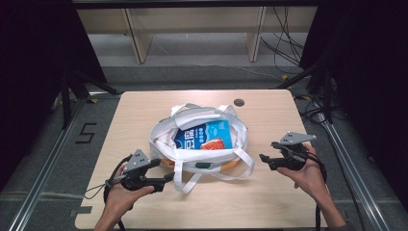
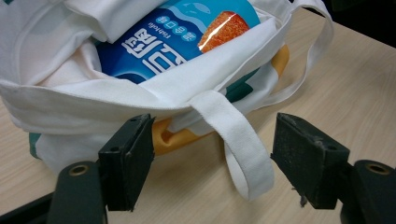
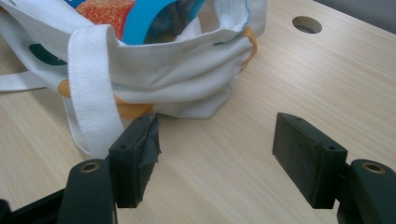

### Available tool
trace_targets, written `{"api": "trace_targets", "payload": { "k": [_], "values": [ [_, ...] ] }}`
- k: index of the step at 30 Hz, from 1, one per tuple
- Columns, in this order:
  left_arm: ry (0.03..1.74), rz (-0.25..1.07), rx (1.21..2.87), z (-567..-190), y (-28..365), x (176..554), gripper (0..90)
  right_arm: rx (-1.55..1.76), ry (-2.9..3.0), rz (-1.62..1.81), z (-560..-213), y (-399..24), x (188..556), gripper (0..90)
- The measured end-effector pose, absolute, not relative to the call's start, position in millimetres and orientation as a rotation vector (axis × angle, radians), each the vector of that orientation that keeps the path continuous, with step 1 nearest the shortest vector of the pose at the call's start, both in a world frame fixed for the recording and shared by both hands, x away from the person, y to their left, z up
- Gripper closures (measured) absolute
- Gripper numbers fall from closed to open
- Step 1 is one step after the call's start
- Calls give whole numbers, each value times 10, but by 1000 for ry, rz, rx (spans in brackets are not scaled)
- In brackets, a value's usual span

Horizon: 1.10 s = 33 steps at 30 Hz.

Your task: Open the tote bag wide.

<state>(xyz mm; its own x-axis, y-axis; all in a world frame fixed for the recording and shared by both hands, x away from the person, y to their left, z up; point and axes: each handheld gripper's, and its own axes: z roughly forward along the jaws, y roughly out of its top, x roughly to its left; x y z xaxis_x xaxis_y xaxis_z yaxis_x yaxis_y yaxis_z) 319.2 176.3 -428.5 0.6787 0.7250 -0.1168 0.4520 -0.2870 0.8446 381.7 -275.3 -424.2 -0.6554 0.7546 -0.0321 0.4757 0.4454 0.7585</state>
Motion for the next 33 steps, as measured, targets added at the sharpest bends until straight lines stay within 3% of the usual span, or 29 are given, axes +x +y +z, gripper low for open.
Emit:
{"api": "trace_targets", "payload": {
  "k": [33],
  "values": [
    [868,355,1955,-4701,1699,2848,245,1096,2368,1068,-4607,-2876,3314,290]
  ]
}}
